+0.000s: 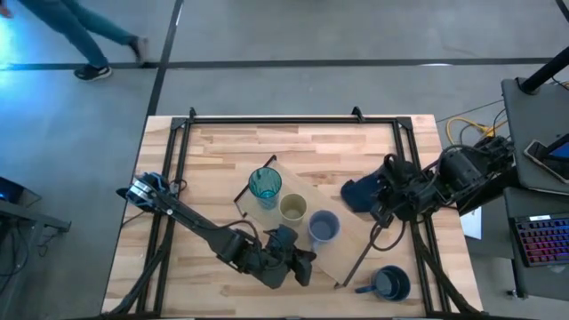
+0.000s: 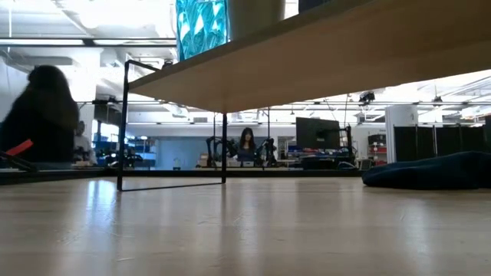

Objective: Stack small to large cups/mugs on shelf
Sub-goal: Put the light purple mug on the shelf

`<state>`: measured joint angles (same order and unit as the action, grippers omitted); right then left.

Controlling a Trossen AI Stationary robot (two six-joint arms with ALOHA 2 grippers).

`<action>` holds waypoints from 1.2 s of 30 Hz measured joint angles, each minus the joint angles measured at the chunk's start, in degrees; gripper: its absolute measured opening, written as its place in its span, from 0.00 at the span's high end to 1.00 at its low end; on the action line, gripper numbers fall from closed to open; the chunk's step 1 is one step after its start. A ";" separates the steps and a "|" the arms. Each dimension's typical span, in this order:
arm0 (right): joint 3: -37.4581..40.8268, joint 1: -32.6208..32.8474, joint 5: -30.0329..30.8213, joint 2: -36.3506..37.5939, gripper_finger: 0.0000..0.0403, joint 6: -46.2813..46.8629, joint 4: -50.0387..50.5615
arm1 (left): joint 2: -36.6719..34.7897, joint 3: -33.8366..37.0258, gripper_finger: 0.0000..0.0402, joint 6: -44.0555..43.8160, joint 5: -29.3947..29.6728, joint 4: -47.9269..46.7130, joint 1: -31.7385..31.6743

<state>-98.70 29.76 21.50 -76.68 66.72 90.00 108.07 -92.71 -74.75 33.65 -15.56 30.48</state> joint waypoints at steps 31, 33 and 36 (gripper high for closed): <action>9.60 -5.08 -13.84 -6.77 0.98 -13.78 -16.81 | -1.05 -0.90 1.00 -16.44 10.43 -17.89 4.52; 9.67 -5.37 -14.18 -7.50 0.98 -14.97 -17.52 | -1.07 -0.77 1.00 -16.44 10.43 -17.90 4.52; 9.69 -5.84 -15.52 -8.59 0.98 -16.92 -20.09 | -1.07 -0.74 1.00 -16.44 10.91 -17.90 4.50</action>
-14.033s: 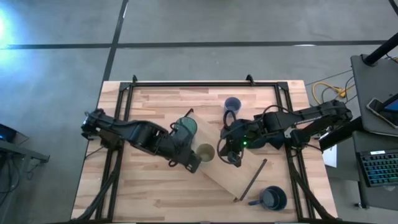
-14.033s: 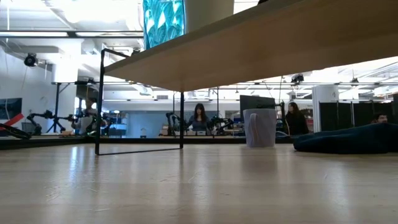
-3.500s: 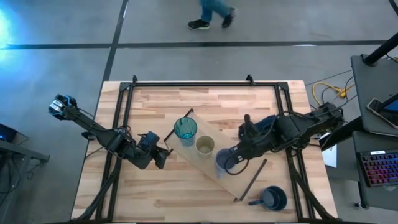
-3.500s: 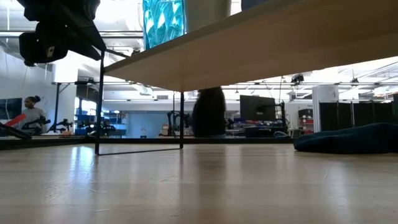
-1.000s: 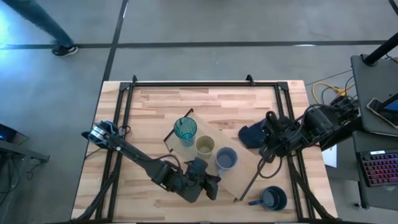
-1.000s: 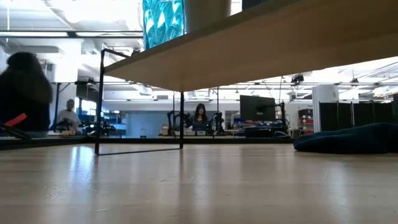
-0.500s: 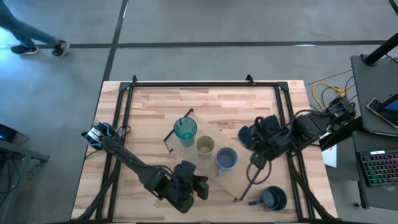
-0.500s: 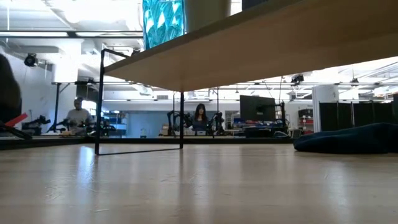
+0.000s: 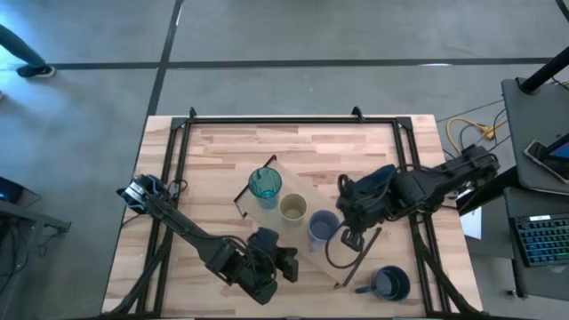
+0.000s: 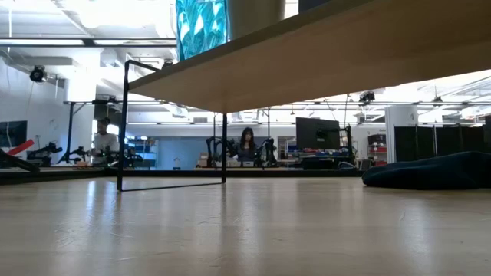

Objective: Stack small to large cups/mugs on shelf
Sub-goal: Put the light purple mug on the shelf

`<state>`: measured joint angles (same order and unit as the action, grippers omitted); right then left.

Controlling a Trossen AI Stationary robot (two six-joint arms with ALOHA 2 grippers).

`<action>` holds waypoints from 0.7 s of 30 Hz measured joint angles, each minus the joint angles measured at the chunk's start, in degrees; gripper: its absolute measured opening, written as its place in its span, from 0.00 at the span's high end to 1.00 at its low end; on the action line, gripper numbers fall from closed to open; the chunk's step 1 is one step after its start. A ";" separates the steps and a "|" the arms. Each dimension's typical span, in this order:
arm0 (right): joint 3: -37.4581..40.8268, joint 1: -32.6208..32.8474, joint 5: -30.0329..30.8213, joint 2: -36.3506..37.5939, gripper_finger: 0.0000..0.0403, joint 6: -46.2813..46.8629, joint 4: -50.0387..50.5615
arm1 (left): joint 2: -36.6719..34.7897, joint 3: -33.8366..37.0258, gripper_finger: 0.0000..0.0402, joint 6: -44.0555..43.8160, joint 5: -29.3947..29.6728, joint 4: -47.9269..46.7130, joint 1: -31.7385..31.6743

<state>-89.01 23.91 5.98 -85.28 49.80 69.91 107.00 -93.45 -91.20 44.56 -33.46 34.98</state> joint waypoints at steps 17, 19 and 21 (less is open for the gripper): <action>-0.11 -0.34 -5.14 -0.87 0.98 -4.13 -3.67 | 0.00 0.07 1.00 0.02 0.52 -0.01 -1.32; -0.11 -0.34 -5.12 -0.87 0.98 -4.72 -4.43 | 0.00 0.07 1.00 0.02 0.52 -0.04 -1.55; -0.22 -0.32 -5.12 -0.85 0.98 -5.28 -4.74 | 0.00 0.07 1.00 0.02 0.52 -0.04 -1.64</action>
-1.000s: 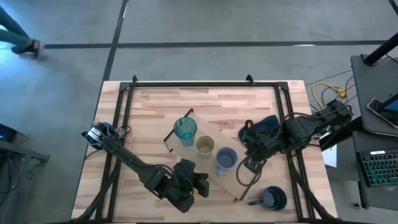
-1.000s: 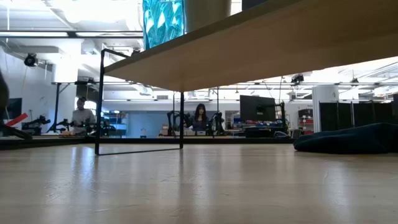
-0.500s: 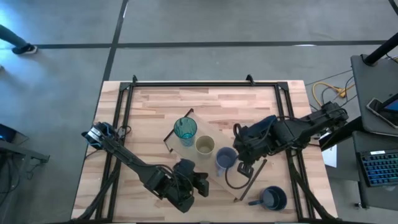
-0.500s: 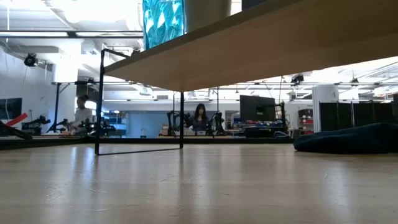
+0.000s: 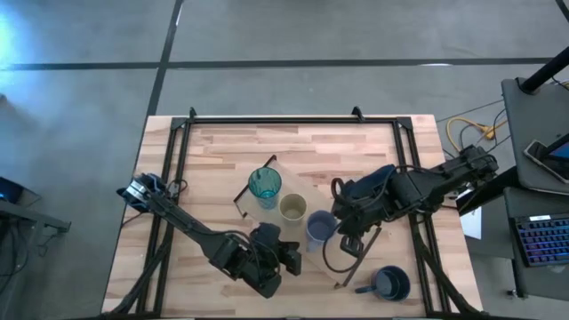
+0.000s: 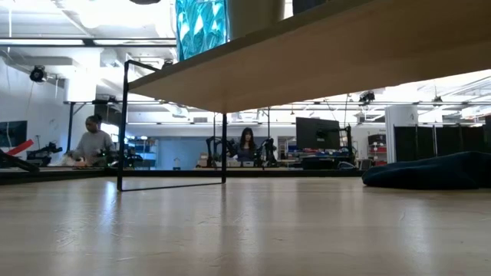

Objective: Stack small to large cups/mugs on shelf
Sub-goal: Put the light purple mug on the shelf, then put the dark blue mug on the shelf

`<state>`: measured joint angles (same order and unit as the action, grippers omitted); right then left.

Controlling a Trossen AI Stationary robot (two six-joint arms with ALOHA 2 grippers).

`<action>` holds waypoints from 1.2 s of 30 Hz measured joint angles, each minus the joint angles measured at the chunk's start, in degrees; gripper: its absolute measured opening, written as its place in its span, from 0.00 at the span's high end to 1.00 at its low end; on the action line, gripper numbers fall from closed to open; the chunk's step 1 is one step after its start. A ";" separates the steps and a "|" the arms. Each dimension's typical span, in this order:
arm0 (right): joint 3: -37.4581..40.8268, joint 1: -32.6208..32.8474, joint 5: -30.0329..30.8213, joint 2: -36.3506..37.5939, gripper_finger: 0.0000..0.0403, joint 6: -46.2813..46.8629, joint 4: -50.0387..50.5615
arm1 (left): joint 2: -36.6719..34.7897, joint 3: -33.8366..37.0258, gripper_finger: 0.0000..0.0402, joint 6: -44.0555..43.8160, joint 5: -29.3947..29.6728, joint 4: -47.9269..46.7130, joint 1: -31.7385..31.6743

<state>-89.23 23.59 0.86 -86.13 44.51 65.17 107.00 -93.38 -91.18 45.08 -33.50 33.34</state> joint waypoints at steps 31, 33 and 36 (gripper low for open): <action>6.27 21.45 6.68 11.28 0.68 56.03 24.68 | -6.48 2.07 1.00 13.50 -7.27 -11.31 7.79; 6.36 24.53 6.71 10.09 0.65 61.52 24.41 | -6.49 2.96 1.00 12.46 -7.15 -11.07 9.59; 6.01 28.76 6.62 7.84 0.62 68.24 23.87 | -6.67 5.51 1.00 7.93 -5.45 -11.23 12.36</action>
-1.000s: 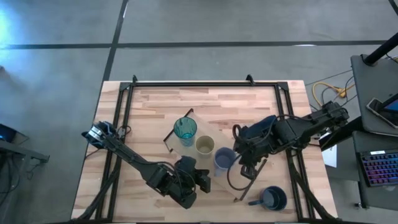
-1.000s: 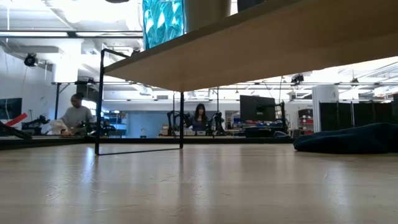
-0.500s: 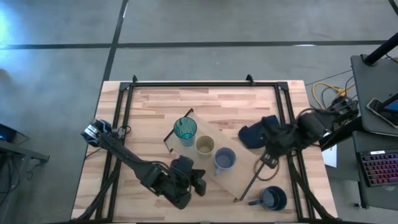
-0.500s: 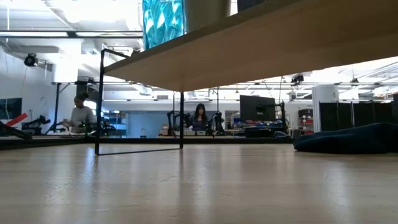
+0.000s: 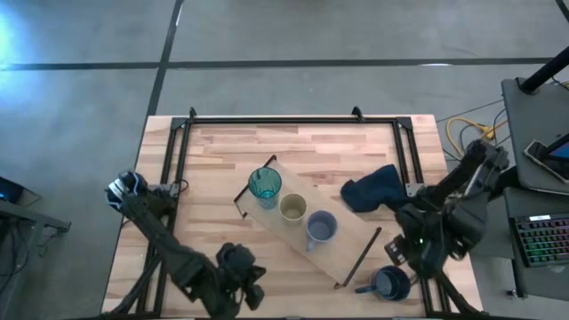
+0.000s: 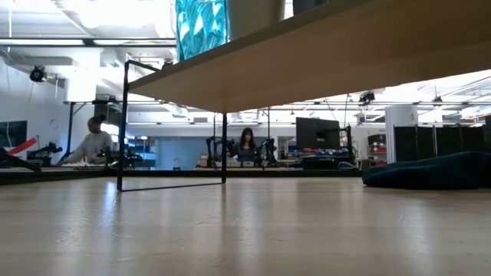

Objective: Stack small to large cups/mugs on shelf
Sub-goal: Put the dark blue mug on the shelf

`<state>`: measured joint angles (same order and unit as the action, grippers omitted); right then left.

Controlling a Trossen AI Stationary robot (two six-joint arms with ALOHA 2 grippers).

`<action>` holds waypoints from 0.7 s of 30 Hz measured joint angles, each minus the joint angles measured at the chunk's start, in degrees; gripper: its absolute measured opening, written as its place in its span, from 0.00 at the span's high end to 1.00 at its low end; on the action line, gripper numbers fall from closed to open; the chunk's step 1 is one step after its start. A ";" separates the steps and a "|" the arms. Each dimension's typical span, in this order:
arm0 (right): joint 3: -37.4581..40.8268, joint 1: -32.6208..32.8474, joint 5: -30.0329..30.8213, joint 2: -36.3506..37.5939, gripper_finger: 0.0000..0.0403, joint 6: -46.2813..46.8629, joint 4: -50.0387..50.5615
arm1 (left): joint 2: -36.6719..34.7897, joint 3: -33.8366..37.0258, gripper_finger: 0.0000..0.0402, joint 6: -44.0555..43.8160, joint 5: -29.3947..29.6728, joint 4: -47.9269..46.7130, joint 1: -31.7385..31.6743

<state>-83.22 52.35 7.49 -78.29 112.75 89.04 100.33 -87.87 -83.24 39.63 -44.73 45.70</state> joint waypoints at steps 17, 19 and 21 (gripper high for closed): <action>-0.54 10.32 -9.87 -12.59 0.65 15.81 -6.72 | -0.20 3.86 1.00 -6.40 2.30 0.74 4.04; -0.33 10.32 -11.03 -13.92 0.65 16.44 -6.67 | -0.20 3.83 1.00 -6.30 2.30 0.76 4.04; 0.21 10.41 -11.11 -15.26 0.65 16.68 -6.71 | -0.20 3.71 1.00 -5.97 2.27 0.78 4.04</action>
<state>-83.02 62.77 -3.63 -93.55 129.43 82.32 100.14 -84.16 -89.21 41.90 -43.95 49.74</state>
